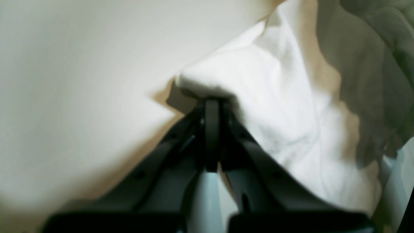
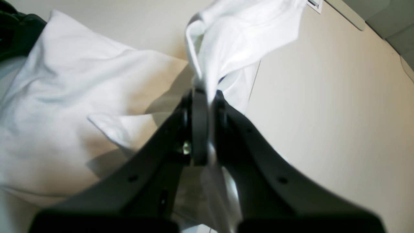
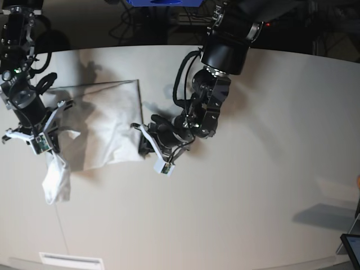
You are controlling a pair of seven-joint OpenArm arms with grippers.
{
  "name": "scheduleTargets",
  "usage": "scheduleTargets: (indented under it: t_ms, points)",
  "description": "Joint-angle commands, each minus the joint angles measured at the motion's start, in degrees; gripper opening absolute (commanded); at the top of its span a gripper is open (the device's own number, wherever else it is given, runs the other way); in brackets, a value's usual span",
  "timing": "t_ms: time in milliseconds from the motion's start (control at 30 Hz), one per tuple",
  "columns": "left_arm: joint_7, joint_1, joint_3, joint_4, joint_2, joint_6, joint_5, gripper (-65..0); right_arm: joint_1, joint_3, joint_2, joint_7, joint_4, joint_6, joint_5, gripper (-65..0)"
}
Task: Fold the T-shirt properly
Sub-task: 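Fold the held end over the shirt with the right gripper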
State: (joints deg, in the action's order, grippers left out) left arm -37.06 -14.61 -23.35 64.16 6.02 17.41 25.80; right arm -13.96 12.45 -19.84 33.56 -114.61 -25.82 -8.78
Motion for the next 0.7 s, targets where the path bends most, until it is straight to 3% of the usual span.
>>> scheduleTargets:
  t_ms: [0, 133, 233, 467, 567, 667]
  points:
    - [-1.0, -0.7, -0.1, 0.4, 0.1, -0.2, -0.4, -65.0, -0.2, 0.1, -0.8, -3.4, -1.3, 0.5, -0.4, -65.0]
    - [-1.0, -0.8, 0.0, 0.5, -1.0, -0.2, -0.3, -65.0, -0.9, -2.7, -1.1, -6.3, -1.3, 0.5, 0.7, -65.0]
    - [-1.1, -0.2, 0.5, 2.9, -2.1, -0.2, -0.2, -65.0, -0.9, -8.5, 0.2, -8.6, -1.0, 0.6, 11.0, -65.0]
    - [-1.5, 3.1, 0.8, 12.5, -8.2, -0.2, 0.3, -65.0, -0.5, -17.3, 12.7, -13.4, -0.8, 0.2, 40.0, -65.0]
    - [-1.5, 5.3, 3.3, 15.2, -10.3, -0.2, 0.3, -65.0, -0.8, -19.4, 14.8, -13.6, -0.6, 0.2, 45.2, -65.0]
    - [-1.6, 7.9, 8.5, 16.8, -10.6, -0.2, 0.3, -65.0, -1.0, -19.9, 17.2, -13.3, -0.1, 0.2, 46.4, -64.3]
